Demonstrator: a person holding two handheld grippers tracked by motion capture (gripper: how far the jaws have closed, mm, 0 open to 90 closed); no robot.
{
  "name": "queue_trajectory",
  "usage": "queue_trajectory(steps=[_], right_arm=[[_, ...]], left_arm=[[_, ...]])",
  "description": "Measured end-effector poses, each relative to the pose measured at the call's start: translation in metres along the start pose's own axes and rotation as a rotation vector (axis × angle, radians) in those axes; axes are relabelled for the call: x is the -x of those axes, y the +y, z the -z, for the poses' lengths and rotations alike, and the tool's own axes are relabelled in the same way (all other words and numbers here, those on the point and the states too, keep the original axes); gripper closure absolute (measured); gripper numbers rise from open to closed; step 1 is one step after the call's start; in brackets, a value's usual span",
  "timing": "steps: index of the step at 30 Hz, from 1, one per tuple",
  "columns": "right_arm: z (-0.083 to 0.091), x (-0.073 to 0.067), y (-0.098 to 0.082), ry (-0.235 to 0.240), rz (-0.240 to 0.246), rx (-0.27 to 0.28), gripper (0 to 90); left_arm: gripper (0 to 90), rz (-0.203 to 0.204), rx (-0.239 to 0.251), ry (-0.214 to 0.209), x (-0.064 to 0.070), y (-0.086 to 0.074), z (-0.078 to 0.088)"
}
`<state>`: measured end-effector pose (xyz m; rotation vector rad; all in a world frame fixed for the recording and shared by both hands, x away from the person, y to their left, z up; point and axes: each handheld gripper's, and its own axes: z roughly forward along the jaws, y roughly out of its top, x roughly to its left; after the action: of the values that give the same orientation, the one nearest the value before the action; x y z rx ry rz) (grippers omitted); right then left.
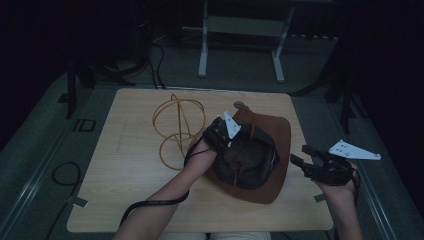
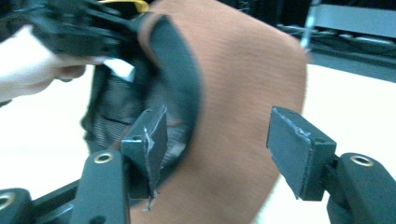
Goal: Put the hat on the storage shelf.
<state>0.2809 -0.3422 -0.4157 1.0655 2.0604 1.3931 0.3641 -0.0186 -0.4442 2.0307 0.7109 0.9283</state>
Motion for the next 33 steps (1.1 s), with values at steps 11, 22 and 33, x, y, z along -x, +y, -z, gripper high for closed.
queue_trajectory(steps=[11,22,33], right_arm=[[-0.004,0.041,-0.017,-0.078,-0.058,-0.039,48.6],[-0.023,0.031,-0.008,0.022,0.002,-0.030,50.5],[-0.044,0.011,-0.001,0.110,0.058,-0.046,52.6]], left_arm=[[87.6,-0.002,0.098,-0.074,-0.017,-0.015,0.022],[87.5,-0.059,0.253,-0.173,-0.022,-0.026,0.039],[87.5,-0.122,0.361,-0.297,-0.021,-0.030,0.051]])
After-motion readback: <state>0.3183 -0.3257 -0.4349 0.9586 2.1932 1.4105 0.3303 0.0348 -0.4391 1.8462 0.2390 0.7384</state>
